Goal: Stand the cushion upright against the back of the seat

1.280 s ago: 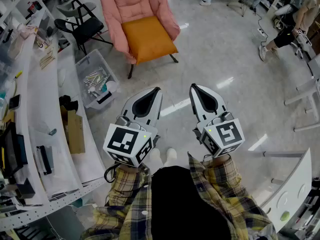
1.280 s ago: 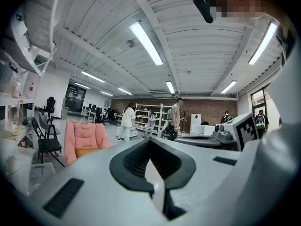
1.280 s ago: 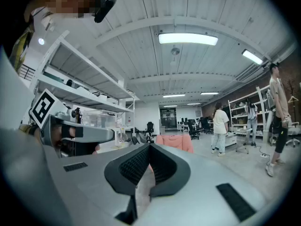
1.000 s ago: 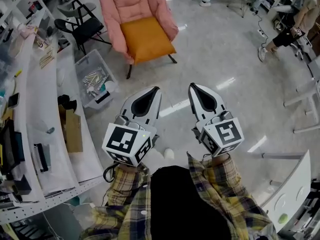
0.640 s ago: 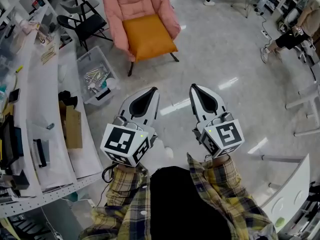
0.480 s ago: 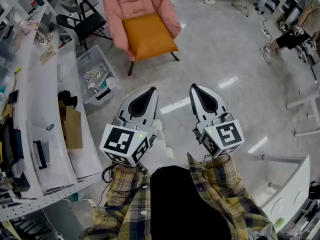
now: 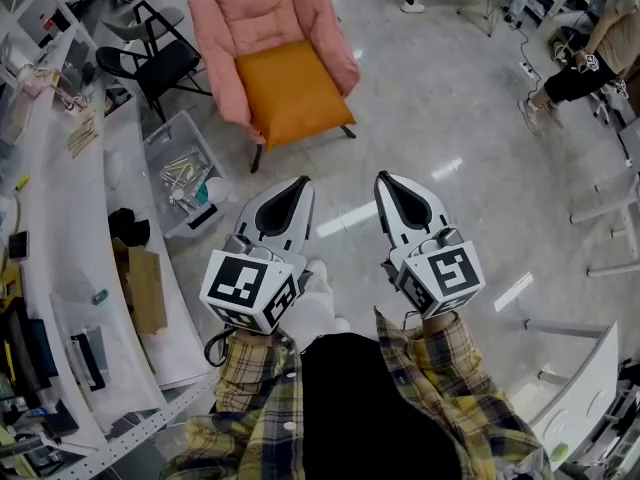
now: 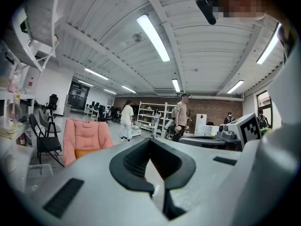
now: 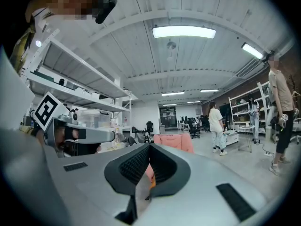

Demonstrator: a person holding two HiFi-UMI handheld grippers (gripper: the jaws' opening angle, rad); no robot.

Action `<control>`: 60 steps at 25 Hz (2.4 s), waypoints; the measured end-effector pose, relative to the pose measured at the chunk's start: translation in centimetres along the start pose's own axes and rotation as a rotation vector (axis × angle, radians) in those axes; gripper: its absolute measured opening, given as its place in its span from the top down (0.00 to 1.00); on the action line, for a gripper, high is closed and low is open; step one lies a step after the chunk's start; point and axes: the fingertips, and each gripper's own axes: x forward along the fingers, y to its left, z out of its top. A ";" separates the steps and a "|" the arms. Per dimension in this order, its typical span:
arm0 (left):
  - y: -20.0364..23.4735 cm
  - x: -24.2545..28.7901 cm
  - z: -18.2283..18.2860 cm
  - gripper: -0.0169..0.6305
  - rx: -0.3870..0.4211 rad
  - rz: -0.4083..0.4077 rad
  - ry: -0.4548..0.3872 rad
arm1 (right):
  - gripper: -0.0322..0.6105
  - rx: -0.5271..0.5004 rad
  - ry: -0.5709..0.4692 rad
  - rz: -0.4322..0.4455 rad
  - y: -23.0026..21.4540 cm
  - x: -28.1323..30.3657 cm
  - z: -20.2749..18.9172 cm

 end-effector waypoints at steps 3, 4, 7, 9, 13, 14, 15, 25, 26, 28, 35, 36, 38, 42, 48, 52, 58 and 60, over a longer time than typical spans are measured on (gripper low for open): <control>3.2 2.6 0.6 0.97 0.001 -0.009 0.006 | 0.93 0.009 -0.002 -0.013 -1.3 3.7 0.2; 4.2 3.4 0.7 0.97 0.002 -0.012 0.009 | 0.93 0.009 -0.004 -0.019 -1.7 4.8 0.4; 6.8 5.8 1.3 0.97 0.006 -0.023 0.017 | 0.93 0.009 -0.003 -0.037 -3.1 8.1 0.7; 8.4 7.2 1.6 0.97 0.005 -0.029 0.021 | 0.93 0.008 0.001 -0.051 -4.1 10.1 0.8; 11.1 9.6 1.5 0.97 0.004 -0.039 0.044 | 0.93 0.012 0.018 -0.069 -5.8 13.4 0.7; 11.6 10.1 1.5 0.97 -0.002 -0.043 0.048 | 0.93 0.012 0.024 -0.071 -6.1 14.1 0.6; 12.1 10.5 1.4 0.97 -0.009 -0.046 0.051 | 0.93 0.010 0.031 -0.073 -6.3 14.6 0.5; 15.9 16.1 1.0 0.97 -0.055 -0.017 0.069 | 0.93 0.005 0.074 -0.048 -10.2 20.2 -0.6; 16.4 16.8 1.2 0.97 -0.059 -0.006 0.064 | 0.93 0.003 0.077 -0.041 -10.9 20.8 -0.6; 17.2 18.5 1.6 0.97 -0.068 0.018 0.052 | 0.93 0.003 0.081 -0.028 -12.4 22.0 -0.5; 18.3 25.1 3.6 0.97 -0.064 0.119 0.007 | 0.93 -0.019 0.073 0.057 -19.0 25.1 0.9; 18.5 25.8 3.9 0.97 -0.061 0.140 0.000 | 0.93 -0.024 0.072 0.074 -19.8 25.5 1.1; 18.8 27.0 4.5 0.97 -0.058 0.180 -0.011 | 0.93 -0.027 0.070 0.104 -21.5 26.2 1.5; 19.3 29.0 5.4 0.97 -0.045 0.240 -0.009 | 0.93 -0.023 0.062 0.141 -24.2 26.6 2.2; 20.9 29.6 5.8 0.97 -0.049 0.311 0.003 | 0.93 -0.012 0.058 0.198 -25.3 29.2 2.3; 22.4 29.4 5.5 0.97 -0.061 0.342 0.015 | 0.92 0.004 0.064 0.240 -24.8 31.5 2.1; 27.5 29.4 5.8 0.97 -0.070 0.361 0.007 | 0.90 0.011 0.074 0.253 -23.3 36.3 1.8; 29.5 29.6 6.2 0.97 -0.068 0.349 0.004 | 0.87 0.019 0.072 0.243 -22.6 38.2 1.8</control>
